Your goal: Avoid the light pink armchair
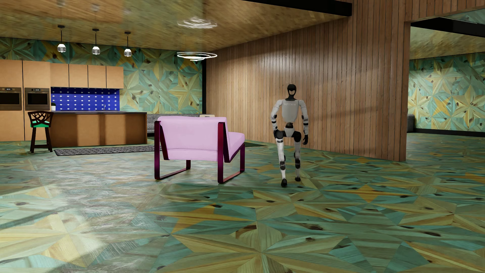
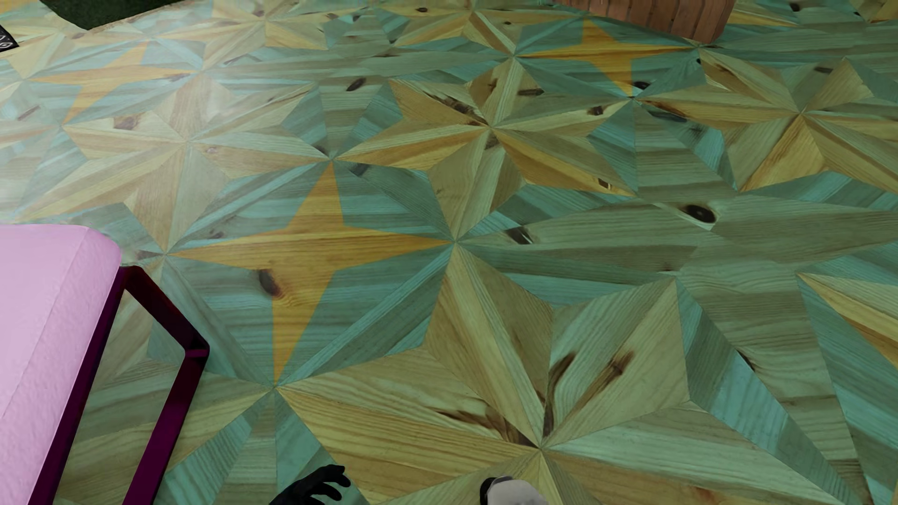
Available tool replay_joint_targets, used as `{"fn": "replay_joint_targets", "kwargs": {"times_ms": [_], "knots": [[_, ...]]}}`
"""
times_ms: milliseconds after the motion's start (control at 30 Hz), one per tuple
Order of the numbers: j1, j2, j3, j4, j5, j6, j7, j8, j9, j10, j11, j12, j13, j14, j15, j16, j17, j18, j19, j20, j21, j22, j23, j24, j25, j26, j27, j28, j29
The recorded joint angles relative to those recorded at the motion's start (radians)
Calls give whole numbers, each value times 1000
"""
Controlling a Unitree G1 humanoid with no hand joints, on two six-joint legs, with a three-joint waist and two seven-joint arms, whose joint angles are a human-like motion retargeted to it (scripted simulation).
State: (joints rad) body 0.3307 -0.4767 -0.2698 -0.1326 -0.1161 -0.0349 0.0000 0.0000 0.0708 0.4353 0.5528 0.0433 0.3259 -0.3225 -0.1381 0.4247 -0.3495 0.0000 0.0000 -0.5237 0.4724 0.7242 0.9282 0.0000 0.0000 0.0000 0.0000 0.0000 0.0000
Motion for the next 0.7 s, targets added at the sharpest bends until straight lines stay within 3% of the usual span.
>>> {"fn": "replay_joint_targets", "kwargs": {"times_ms": [33,67,100,133,167,200,267,300,333,400,433,467,500,533,567,600,633,700], "knots": [[39,21,-20,24,19,6,0,0,-5,56,72,32,3,80,38,-7,-4,0,0,24,32,-12,29,0,0,0,0,0,0],[-12,-14,-26,51,32,26,0,0,-37,194,159,60,8,236,78,-37,2,0,0,54,23,14,56,0,0,0,0,0,0],[-63,28,-19,93,77,49,0,0,-25,401,241,94,13,404,35,-65,9,0,0,61,11,55,88,0,0,0,0,0,0],[-175,79,13,90,98,44,0,0,-17,665,251,110,7,446,-18,-72,16,0,0,18,-15,74,93,0,0,0,0,0,0],[-301,179,44,115,122,60,0,0,6,892,216,114,-6,411,-54,-80,15,0,0,-12,9,89,88,0,0,0,0,0,0],[-423,264,103,98,109,44,0,0,10,965,170,118,-20,415,-66,-85,9,0,0,-75,25,105,71,0,0,0,0,0,0],[-583,435,230,64,93,2,0,0,36,733,62,161,-55,529,-80,-91,-8,0,0,-109,45,153,6,0,0,0,0,0,0],[-648,498,270,58,93,-2,0,0,37,507,21,182,-80,656,-87,-91,-10,0,0,-107,20,182,-23,0,0,0,0,0,0],[-685,566,299,58,95,-9,0,0,34,276,-19,205,-91,680,-98,-82,-23,0,0,-109,2,190,-87,0,0,0,0,0,0],[-723,656,339,46,79,-19,0,0,16,35,-34,234,-116,201,-146,-71,-44,0,0,-141,-58,216,-170,0,0,0,0,0,0],[-749,692,353,41,76,-28,0,0,13,28,-22,252,-115,179,-161,-53,-51,0,0,-174,-83,195,-185,0,0,0,0,0,0],[-766,725,366,30,78,-31,0,0,9,70,3,270,-103,323,-140,-46,-49,0,0,-183,-111,197,-190,0,0,0,0,0,0],[-756,742,363,1,57,-50,0,0,2,115,77,292,-75,448,-47,-46,-43,0,0,-173,-150,197,-192,0,0,0,0,0,0],[-747,661,346,-46,11,-74,0,0,-12,167,288,301,-62,527,127,-48,-30,0,0,-180,-146,210,-152,0,0,0,0,0,0],[-707,557,306,-73,1,-76,0,0,-13,214,536,297,-49,513,204,-49,-28,0,0,-191,-130,230,-110,0,0,0,0,0,0],[-622,449,283,-101,-28,-102,0,0,8,202,725,291,-46,450,78,-41,-23,0,0,-184,-115,210,-82,0,0,0,0,0,0],[-511,351,255,-98,-21,-103,0,0,32,156,780,275,-52,376,-30,-40,-16,0,0,-183,-80,201,-58,0,0,0,0,0,0],[-340,225,135,-78,2,-72,0,0,47,101,566,215,-29,253,-108,-31,-14,0,0,-182,-23,204,-30,0,0,0,0,0,0]]}}
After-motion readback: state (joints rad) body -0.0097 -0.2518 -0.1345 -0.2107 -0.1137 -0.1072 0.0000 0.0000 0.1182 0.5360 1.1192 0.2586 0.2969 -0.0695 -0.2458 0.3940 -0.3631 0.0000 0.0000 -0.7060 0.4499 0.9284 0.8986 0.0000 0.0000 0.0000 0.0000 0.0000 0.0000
